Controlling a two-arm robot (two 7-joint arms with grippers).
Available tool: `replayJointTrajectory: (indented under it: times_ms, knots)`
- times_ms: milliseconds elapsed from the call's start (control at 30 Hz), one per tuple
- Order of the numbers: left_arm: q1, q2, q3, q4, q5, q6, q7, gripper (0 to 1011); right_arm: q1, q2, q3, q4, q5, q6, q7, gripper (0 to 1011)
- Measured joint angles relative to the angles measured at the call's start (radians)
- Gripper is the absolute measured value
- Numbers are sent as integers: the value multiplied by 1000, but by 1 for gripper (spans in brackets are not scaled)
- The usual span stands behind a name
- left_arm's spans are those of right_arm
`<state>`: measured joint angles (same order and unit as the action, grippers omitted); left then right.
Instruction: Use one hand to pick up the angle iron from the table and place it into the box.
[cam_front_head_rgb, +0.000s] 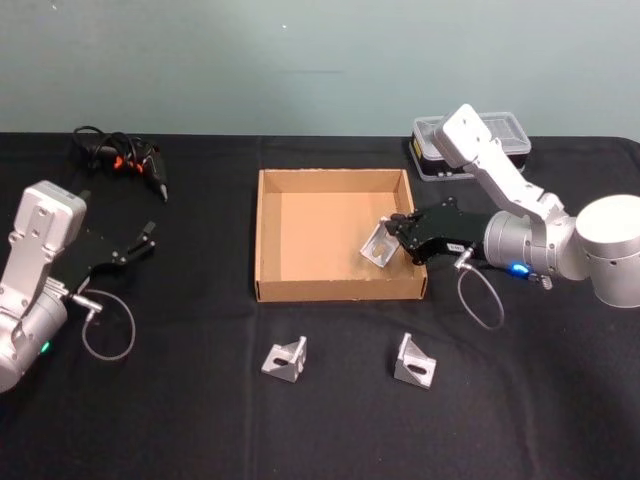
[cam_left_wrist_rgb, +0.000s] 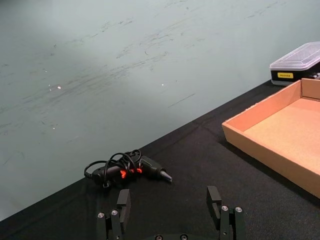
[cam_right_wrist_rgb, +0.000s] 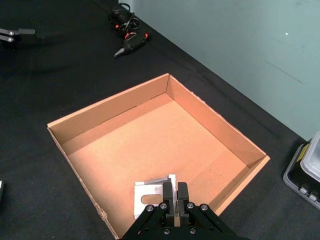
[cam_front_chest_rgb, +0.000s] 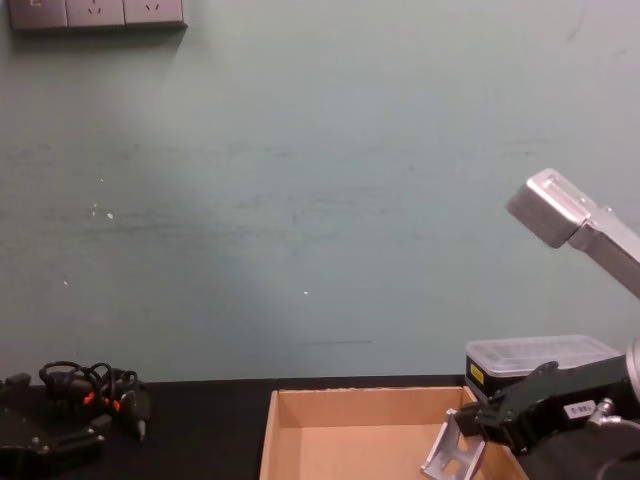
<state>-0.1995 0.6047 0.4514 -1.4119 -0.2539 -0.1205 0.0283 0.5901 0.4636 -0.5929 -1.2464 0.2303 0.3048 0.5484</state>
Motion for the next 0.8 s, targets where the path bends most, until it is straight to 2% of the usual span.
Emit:
replayJointTrajectory:
  times_ms: [200,400,433,533,567,633,733,800]
  knots:
    - [0,0,0,0,0,0,0,1000,6,-13,-3,23,-21,-4,6,59]
    - [0,0,0,0,0,0,0,1000,2,-21,8,25,-36,-5,6,209]
    - [0,0,0,0,0,0,0,1000,0,-22,9,24,-37,-5,5,264]
    - [0,0,0,0,0,0,0,1000,-6,-23,18,17,-41,-8,3,317]
    - [0,0,0,0,0,0,0,1000,-10,-23,23,13,-42,-9,1,384]
    - [0,0,0,0,0,0,0,1000,-14,-22,28,7,-43,-11,-1,424]
    - [0,0,0,0,0,0,0,1000,-24,-21,41,-4,-44,-16,-4,544]
    - [0,0,0,0,0,0,0,1000,-28,-20,46,-9,-44,-18,-5,565]
